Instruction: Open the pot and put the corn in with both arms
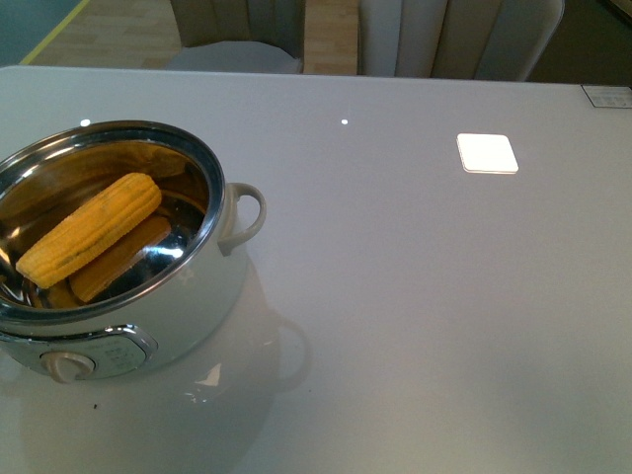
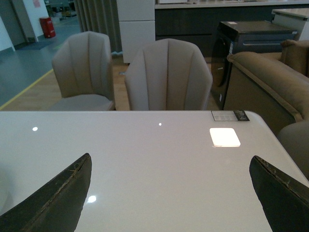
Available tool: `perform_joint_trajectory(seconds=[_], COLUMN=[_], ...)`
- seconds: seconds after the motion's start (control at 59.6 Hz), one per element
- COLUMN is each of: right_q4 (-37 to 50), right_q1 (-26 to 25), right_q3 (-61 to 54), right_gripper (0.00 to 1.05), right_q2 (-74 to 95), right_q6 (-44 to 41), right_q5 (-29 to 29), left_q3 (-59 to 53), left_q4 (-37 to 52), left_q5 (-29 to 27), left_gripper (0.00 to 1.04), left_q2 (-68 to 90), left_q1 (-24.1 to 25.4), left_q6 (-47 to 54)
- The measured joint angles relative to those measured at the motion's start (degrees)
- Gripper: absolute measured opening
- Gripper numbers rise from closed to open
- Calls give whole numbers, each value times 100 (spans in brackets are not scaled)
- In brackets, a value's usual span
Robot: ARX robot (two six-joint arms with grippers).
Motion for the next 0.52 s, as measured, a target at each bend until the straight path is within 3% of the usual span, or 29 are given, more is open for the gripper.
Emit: perform_joint_trajectory(seconds=[0.52], right_q4=[-2], right_q1=[0], right_q3=[0], right_gripper=[96], right_q2=[0], right_q6=[0], right_q5=[-2], left_q3=[0], left_q4=[0], left_q5=[-2], left_gripper=[98], left_q2=[0], left_q1=[0], left_q6=[0])
